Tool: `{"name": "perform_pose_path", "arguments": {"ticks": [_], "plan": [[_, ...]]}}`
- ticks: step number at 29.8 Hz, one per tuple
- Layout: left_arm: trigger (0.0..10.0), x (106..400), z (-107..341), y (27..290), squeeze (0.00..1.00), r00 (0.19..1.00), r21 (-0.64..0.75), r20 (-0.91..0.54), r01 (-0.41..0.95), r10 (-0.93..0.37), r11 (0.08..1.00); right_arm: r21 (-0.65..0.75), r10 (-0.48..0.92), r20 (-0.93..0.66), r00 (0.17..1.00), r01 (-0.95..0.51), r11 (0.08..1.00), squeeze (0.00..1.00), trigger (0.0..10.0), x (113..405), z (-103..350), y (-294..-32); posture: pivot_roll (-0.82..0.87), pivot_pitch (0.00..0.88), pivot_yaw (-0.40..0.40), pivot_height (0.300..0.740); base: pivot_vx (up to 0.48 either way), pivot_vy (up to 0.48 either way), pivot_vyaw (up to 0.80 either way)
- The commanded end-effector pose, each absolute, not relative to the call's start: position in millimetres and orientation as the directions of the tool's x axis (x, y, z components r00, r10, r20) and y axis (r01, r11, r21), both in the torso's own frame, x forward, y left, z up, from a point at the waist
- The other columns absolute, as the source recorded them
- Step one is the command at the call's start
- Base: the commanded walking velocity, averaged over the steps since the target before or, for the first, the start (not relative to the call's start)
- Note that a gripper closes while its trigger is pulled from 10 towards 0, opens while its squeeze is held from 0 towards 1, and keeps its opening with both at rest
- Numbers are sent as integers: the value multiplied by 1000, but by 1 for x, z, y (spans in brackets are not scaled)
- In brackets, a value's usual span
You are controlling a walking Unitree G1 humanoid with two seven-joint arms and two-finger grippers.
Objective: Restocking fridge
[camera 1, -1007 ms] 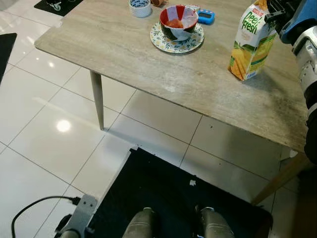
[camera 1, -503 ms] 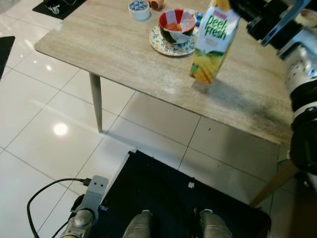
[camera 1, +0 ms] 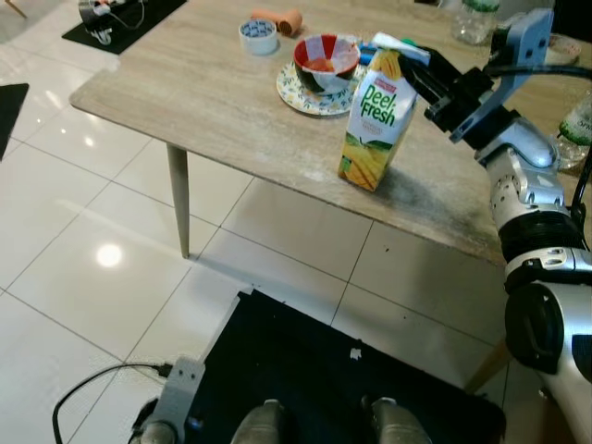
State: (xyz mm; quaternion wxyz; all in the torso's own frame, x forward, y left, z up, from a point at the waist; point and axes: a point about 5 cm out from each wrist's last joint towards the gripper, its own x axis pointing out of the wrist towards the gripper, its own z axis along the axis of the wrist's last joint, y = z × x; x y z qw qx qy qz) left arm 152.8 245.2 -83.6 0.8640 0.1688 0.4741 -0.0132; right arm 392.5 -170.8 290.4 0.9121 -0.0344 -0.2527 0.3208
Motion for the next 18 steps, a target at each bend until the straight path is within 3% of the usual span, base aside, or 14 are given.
{"name": "perform_pose_path", "arguments": {"ticks": [1, 2, 5, 6, 7, 8, 14, 15, 16, 17, 18], "plan": [[10000, 139, -90, 243, 0, 504, 265, -853, 201, 133, 943, -227, 598, 461, 656, -564, 794, 0, 1294, 391, 294, -170, 39, 105, -1, 740, 0, 0, 0], [10000, 137, -91, 242, 0, 497, 263, -857, 202, 133, 943, -219, 589, 458, 665, -558, 801, 0, 10000, 391, 293, -170, 39, 101, -3, 740, 0, 0, 0], [10000, 135, -92, 241, 0, 490, 259, -862, 206, 129, 944, -210, 575, 453, 681, -545, 812, 0, 10000, 391, 292, -170, 40, 98, -6, 740, 0, 0, 0], [10000, 134, -93, 240, 0, 487, 256, -864, 211, 126, 943, -201, 563, 449, 693, -536, 820, 420, 10000, 391, 290, -170, 39, 96, -8, 740, 0, 0, 0], [10000, 134, -93, 240, 0, 487, 256, -864, 211, 126, 943, -201, 563, 449, 693, -536, 820, 420, 10000, 391, 290, -170, 39, 96, -8, 740, 0, 0, 0], [10000, 134, -93, 239, 0, 487, 254, -865, 213, 123, 943, -197, 559, 445, 700, -532, 823, 1000, 10000, 392, 289, -170, 41, 95, -10, 740, 0, 0, 0], [10000, 133, -94, 236, 0, 486, 249, -866, 218, 116, 944, -199, 554, 430, 713, -523, 828, 1000, 10000, 392, 286, -166, 40, 96, -10, 740, 0, 0, 0], [10000, 133, -94, 236, 0, 486, 248, -867, 219, 115, 944, -204, 560, 424, 712, -527, 825, 761, 10000, 392, 285, -165, 39, 95, -9, 740, 0, 0, 0], [10000, 133, -94, 235, 0, 485, 248, -867, 220, 114, 944, -207, 564, 421, 710, -530, 822, 761, 10000, 392, 285, -164, 39, 95, -9, 740, 0, 0, 0], [10000, 133, -94, 235, 0, 485, 247, -867, 220, 114, 944, -213, 573, 418, 705, -537, 816, 0, 10000, 391, 285, -163, 38, 97, -7, 740, 0, 0, 0], [10000, 133, -94, 235, 0, 485, 247, -867, 221, 113, 943, -217, 579, 416, 701, -542, 812, 0, 10000, 391, 285, -161, 38, 97, -7, 740, 0, 0, 0]]}}
